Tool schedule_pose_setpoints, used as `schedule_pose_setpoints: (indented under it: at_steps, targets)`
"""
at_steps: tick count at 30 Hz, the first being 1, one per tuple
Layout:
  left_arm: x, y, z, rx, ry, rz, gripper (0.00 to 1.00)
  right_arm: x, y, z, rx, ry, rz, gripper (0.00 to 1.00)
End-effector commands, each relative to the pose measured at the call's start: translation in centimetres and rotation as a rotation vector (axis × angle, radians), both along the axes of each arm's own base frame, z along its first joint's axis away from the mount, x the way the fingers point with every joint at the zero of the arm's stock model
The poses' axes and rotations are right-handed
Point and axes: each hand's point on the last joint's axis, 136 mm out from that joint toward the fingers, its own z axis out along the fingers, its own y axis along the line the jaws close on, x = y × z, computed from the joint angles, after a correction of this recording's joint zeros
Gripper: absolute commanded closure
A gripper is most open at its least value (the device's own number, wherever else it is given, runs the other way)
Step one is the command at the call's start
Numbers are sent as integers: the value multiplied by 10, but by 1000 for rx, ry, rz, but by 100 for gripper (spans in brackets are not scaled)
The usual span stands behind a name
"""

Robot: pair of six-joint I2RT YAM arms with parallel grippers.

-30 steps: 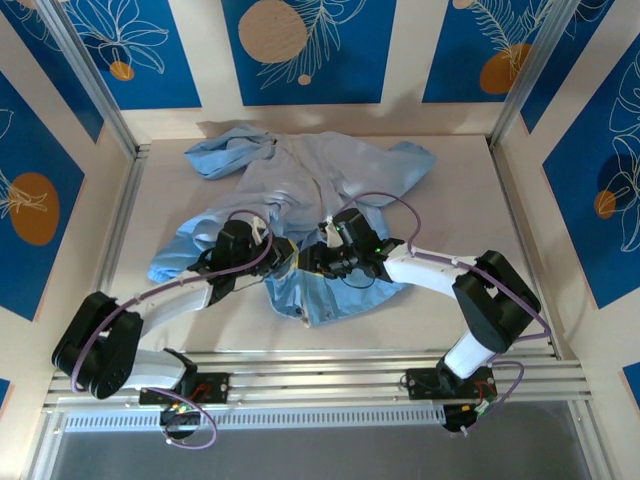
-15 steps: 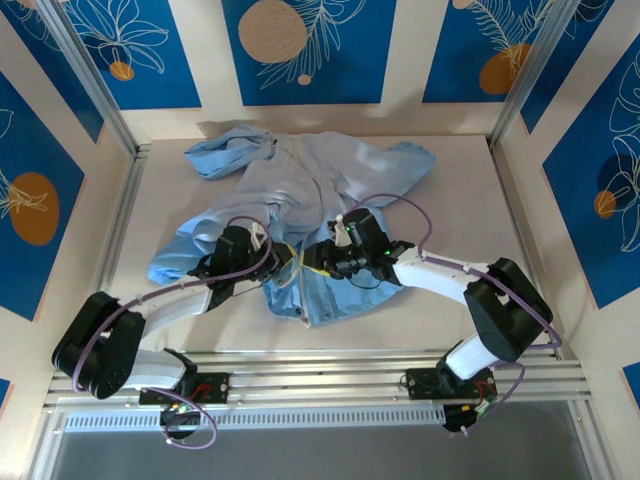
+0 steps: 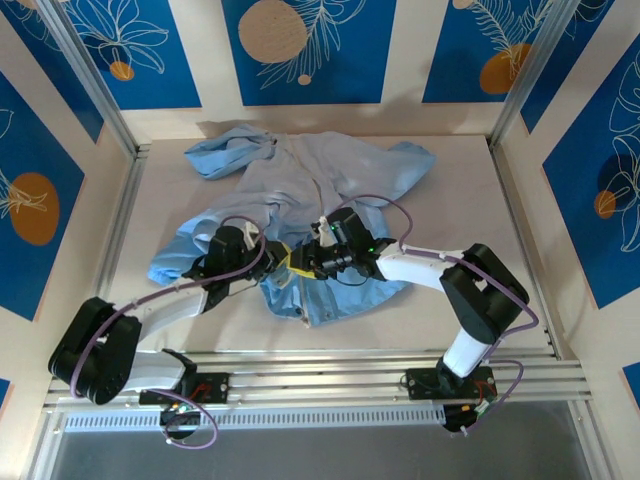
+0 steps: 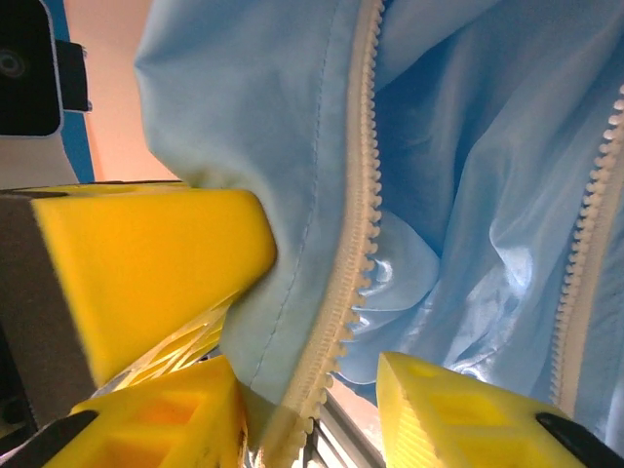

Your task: Zip up the jacket

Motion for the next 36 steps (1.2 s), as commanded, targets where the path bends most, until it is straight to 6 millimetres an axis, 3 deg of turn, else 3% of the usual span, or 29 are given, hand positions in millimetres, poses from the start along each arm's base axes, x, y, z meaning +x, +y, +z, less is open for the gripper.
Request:
schedule_pose_setpoints:
  at_steps: [1, 4, 6, 8, 10, 11, 13, 16, 24, 27, 36]
  targets:
    - [0, 1, 12, -49, -28, -2, 100, 1, 8, 12, 34, -8, 20, 62]
    - [1, 2, 14, -54, -33, -6, 100, -1, 10, 14, 50, -22, 43, 87]
    - [1, 7, 15, -46, -44, -14, 100, 0, 6, 15, 40, -36, 54, 98]
    - [0, 14, 16, -23, -54, -30, 85, 2, -2, 18, 26, -66, 66, 100]
    - [-5, 23, 18, 14, -63, -58, 56, 5, -11, 22, 17, -104, 91, 100]
    - [-7, 27, 24, 34, -87, -75, 49, 6, -14, 25, 18, -118, 111, 100]
    - [-16, 37, 31, 114, -121, -111, 41, 9, -20, 30, 16, -139, 158, 100]
    - [-32, 50, 41, 223, -173, -171, 36, 16, -26, 42, 49, -170, 211, 100]
    - [-67, 42, 58, 126, -163, -316, 39, 30, -13, 79, 173, -271, 326, 100]
    - [-72, 41, 66, 110, -162, -321, 48, 29, -3, 88, 198, -292, 366, 100]
    - [-75, 49, 94, 145, -211, -278, 51, 21, 18, 95, 236, -277, 445, 100]
